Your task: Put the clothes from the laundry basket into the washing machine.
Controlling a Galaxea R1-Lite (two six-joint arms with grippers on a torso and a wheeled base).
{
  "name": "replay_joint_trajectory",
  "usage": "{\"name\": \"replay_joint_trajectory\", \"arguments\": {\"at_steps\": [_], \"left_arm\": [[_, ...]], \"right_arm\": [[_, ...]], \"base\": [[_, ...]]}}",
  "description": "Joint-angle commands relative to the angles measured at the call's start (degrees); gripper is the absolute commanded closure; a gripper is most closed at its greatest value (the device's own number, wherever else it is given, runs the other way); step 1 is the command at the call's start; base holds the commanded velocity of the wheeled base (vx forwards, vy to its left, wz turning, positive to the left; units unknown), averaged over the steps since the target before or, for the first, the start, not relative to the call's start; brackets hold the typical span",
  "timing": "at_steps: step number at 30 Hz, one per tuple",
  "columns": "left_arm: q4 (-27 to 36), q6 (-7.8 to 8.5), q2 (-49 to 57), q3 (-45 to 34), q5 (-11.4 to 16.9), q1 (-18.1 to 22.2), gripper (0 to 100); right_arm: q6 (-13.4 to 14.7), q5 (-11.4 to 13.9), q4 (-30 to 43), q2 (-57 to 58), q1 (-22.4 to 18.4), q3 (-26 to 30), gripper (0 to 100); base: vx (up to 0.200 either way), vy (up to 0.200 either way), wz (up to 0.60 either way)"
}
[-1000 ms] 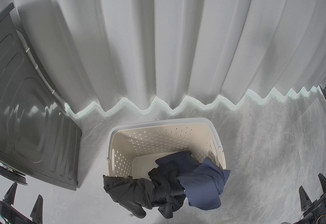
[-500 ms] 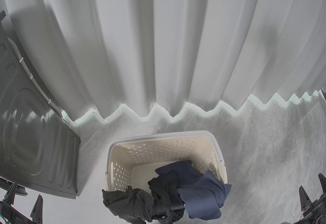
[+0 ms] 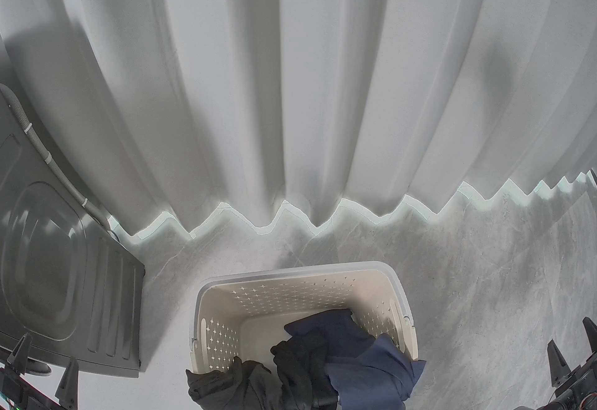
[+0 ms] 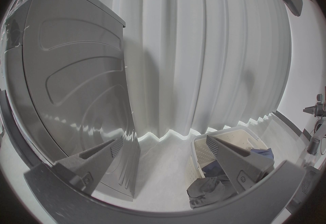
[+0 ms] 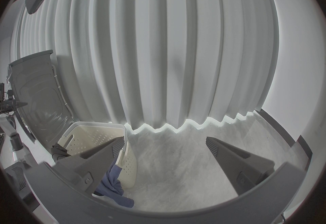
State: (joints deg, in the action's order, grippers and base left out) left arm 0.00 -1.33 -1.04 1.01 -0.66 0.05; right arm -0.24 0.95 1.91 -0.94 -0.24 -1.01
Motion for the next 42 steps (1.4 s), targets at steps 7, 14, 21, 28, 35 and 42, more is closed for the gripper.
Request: {"name": "replay_joint_trajectory", "arguments": {"at_steps": [7,14,21,28,35,42], "left_arm": [[0.0,0.01,0.86,-0.92,0.04,0.04,0],[0.0,0.01,0.86,-0.92,0.04,0.04,0],[0.0,0.01,0.86,-0.92,0.04,0.04,0],[0.0,0.1,0.86,-0.92,0.04,0.04,0],[0.0,0.1,0.86,-0.92,0.04,0.04,0],[0.0,0.01,0.86,-0.92,0.04,-0.05,0]], "right_arm": [[-0.02,0.02,0.02,0.5,-0.02,0.31,0],[-0.02,0.02,0.02,0.5,-0.02,0.31,0],[-0.02,0.02,0.02,0.5,-0.02,0.31,0],[-0.02,0.02,0.02,0.5,-0.02,0.31,0],[-0.02,0.02,0.02,0.5,-0.02,0.31,0],[-0.02,0.02,0.02,0.5,-0.02,0.31,0]], "base": [[0.057,0.0,0.0],[0.086,0.0,0.0],[0.086,0.0,0.0],[0.0,0.0,0.0],[0.0,0.0,0.0],[0.0,0.0,0.0]]}}
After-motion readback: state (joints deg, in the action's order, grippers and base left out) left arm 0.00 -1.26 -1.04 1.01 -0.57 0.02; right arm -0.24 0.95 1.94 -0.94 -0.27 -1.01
